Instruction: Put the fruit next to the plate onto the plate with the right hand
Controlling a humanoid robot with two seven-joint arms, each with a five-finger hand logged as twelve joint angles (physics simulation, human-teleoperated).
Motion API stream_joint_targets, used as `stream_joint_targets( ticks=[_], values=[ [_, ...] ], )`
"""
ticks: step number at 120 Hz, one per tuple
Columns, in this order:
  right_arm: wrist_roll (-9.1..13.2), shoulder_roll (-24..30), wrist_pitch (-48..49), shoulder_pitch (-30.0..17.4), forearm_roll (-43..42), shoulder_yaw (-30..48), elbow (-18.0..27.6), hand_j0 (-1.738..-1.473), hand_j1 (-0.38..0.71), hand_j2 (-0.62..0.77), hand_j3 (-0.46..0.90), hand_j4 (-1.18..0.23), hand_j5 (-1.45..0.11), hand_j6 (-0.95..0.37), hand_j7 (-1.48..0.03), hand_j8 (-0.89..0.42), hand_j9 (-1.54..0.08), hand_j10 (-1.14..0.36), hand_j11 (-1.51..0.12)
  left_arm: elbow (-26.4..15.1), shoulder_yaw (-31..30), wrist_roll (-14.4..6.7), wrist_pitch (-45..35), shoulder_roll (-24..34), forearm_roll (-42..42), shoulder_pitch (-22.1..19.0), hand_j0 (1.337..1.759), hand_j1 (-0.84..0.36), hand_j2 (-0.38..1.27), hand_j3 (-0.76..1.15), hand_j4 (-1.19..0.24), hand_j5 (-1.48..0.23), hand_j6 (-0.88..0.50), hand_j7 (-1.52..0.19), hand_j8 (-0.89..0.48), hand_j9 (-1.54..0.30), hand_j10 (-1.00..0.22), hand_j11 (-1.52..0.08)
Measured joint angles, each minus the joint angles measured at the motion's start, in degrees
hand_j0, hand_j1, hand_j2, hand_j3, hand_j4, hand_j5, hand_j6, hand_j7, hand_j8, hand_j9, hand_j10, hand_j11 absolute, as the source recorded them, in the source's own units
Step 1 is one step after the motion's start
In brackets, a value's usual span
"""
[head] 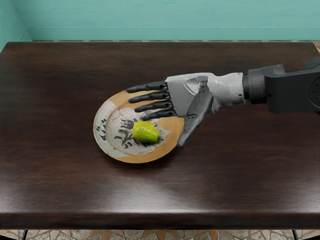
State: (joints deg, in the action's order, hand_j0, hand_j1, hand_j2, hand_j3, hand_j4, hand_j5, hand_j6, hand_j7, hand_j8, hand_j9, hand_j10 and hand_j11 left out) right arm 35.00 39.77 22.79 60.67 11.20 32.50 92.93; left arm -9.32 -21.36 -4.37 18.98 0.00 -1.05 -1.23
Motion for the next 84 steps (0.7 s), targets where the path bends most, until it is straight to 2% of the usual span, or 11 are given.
stream_joint_targets(
  ticks=[15, 39, 59, 84],
  values=[
    [0.0, 5.1, 6.1, -2.9, 2.2, 0.1, -1.5, -1.658, -0.31, -0.01, 0.0, -0.03, -0.04, -0.03, -0.04, -0.03, -0.04, -0.03, -0.04, -0.1, 0.0, 0.0, 0.0, 0.0, 0.0, 0.0, 1.658, 0.35, 0.0, 0.0, 0.0, 0.0, 0.0, 0.0, 0.0, 0.0, 0.0, 0.0],
    [0.0, 11.7, 11.3, -7.4, 7.1, 0.2, -7.4, -1.658, -0.31, -0.01, 0.0, -0.03, -0.04, -0.03, -0.04, -0.03, -0.04, -0.03, -0.04, -0.2, 0.0, 0.0, 0.0, 0.0, 0.0, 0.0, 1.658, 0.35, 0.0, 0.0, 0.0, 0.0, 0.0, 0.0, 0.0, 0.0, 0.0, 0.0],
    [0.0, 15.8, 12.1, -8.4, 9.1, 0.3, -10.2, -1.658, -0.31, -0.01, 0.0, -0.03, -0.04, -0.03, -0.04, -0.03, -0.04, -0.03, -0.04, -0.1, 0.0, 0.0, 0.0, 0.0, 0.0, 0.0, 1.658, 0.35, 0.0, 0.0, 0.0, 0.0, 0.0, 0.0, 0.0, 0.0, 0.0, 0.0],
    [0.0, 21.1, 12.2, -8.6, 11.8, 0.3, -10.7, -1.658, -0.31, -0.01, 0.0, -0.03, -0.04, -0.03, -0.04, -0.03, -0.04, -0.03, -0.04, 0.0, 0.0, 0.0, 0.0, 0.0, 0.0, 0.1, 1.658, 0.35, 0.0, 0.0, 0.0, 0.0, 0.0, 0.0, 0.0, 0.0, 0.0, 0.0]
  ],
)
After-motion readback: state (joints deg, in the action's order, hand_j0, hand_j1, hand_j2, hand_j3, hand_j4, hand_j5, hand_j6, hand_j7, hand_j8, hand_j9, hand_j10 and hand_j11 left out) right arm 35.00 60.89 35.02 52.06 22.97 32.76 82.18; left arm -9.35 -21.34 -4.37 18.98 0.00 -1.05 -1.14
